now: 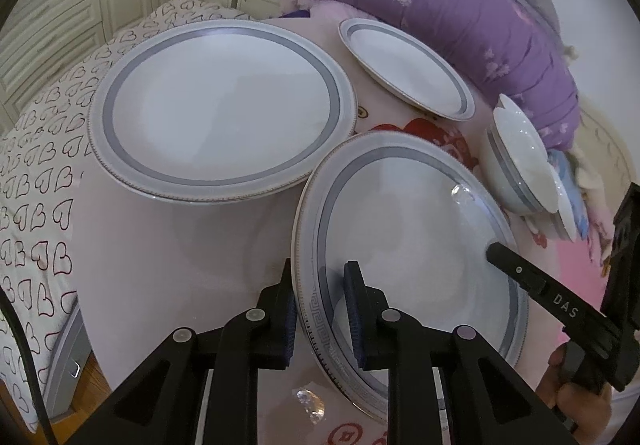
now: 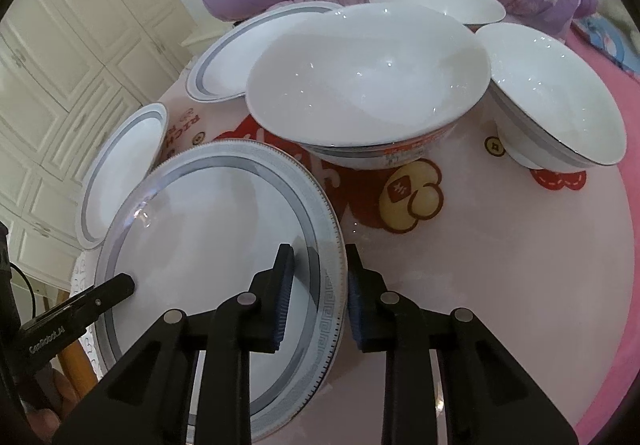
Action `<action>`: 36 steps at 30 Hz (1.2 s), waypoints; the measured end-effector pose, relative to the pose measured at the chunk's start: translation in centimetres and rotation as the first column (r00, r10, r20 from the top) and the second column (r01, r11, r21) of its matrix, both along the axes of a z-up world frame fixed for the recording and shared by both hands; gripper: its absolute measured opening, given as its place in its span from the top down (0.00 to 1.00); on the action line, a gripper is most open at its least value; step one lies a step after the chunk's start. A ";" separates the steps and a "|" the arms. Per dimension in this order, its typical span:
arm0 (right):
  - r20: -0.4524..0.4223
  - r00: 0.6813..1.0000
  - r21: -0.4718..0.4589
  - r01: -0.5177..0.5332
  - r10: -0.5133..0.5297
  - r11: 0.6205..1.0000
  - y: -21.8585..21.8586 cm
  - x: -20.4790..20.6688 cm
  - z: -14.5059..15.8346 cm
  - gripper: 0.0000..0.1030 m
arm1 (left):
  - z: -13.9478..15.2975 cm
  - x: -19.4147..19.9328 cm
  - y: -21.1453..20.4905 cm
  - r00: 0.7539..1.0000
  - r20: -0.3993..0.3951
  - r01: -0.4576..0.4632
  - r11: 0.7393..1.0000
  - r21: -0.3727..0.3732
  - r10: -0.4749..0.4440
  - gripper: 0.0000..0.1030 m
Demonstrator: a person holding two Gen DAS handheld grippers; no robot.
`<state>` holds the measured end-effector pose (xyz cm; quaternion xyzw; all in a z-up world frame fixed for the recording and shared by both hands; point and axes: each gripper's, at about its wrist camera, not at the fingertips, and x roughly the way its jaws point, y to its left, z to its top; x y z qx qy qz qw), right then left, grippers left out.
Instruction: Organize plates and bowls
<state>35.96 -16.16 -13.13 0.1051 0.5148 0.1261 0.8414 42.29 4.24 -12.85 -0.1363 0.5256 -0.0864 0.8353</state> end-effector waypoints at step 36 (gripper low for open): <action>0.011 0.984 -0.033 -0.176 0.177 0.984 6.5 -7.6 0.5 0.77 | 3.1 -10.6 7.1 0.997 0.036 -0.074 0.995 0.060 0.072 0.81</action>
